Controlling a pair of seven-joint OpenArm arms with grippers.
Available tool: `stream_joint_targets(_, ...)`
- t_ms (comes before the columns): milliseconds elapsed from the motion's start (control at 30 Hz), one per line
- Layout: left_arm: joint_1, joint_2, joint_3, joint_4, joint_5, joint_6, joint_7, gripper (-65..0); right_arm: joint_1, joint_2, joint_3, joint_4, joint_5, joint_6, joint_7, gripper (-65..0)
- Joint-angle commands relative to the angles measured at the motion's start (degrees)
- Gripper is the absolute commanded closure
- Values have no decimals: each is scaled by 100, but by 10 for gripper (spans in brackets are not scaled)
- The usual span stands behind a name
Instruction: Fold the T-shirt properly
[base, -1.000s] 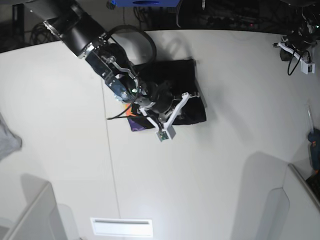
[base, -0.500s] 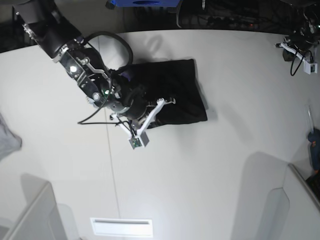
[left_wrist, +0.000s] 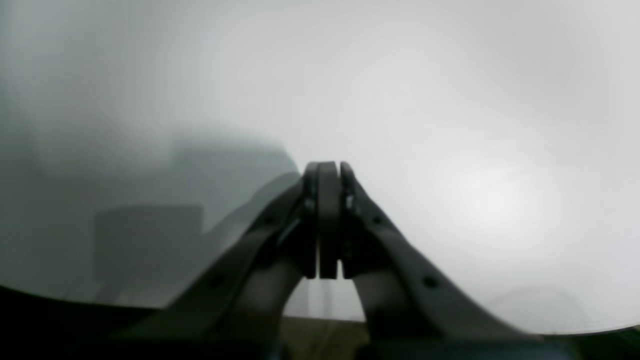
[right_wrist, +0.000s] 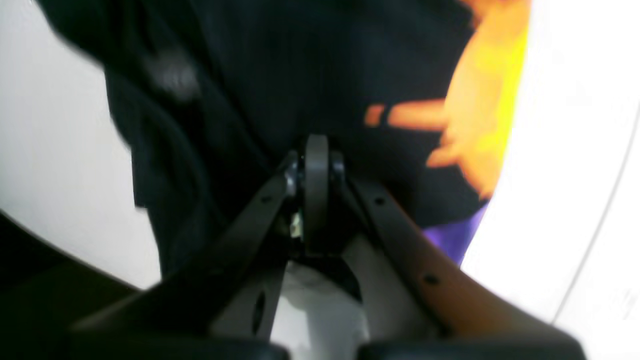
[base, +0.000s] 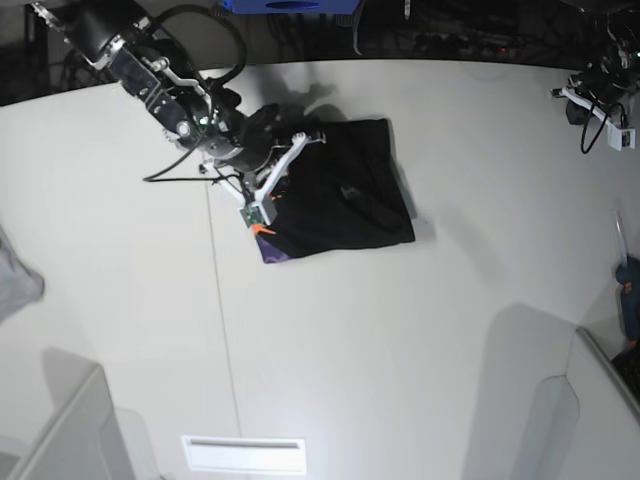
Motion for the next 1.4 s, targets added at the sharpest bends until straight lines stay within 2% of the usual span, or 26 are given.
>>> stream_joint_targets(0,25,-96,-45,93,-62,-27,-82,0,97,-99,-68,140,6,47,113,0)
stream_joint_targets(167,25,-96,-45,93,-62,-27,-82,0,88,-460,-438,105,-372,47,42,0)
stream_joint_targets(300,34,-96,-45,93,-62,-27,-82,0,88,-952,-692,-124,-768,47,-265,0)
stream_joint_targets(400,25,-96,-45,93,-62,-27,-82,0,220,-1268,-991,-476,-988,55,-292,0)
stream_joint_targets(467,25,-96,-45,93,-62,-27,-82,0,370,-1391,-1317,-634,-1023,55,-292,0)
stream_joint_targets(600,25,-96,-36,93,-62,-27,-82,0,686,-1409,-1686,-634,-1014,29,-494,0)
stream_joint_targets(733,69,-79,-27,278,-88,-27,-73,0,669,-1374,-1114,34,-1014,11,-749,0)
stream_joint_targets(833,271,-26,96,902,-97,-36,-47,0,537,-1295,-464,465,-1005,11,-845,0)
stream_joint_targets(967,447,273,624,1913,-115,-36,-38,0,449,-1268,-33,483,-988,47,-854,0)
stream_joint_targets(1167,210,765,1547,2009,-115,-36,-38,0,88,-996,617,632,-988,55,-802,0)
stream_joint_targets(1200,183,809,1670,2018,-124,-36,-38,-63,36,-934,697,658,-988,55,-802,0)
stream_joint_targets(1300,87,906,1916,2009,-502,-36,-56,-342,-140,-767,837,685,-988,55,-758,0)
stream_joint_targets(1367,25,906,1960,1992,-932,-36,-47,-484,-342,-591,864,729,-988,55,-424,0)
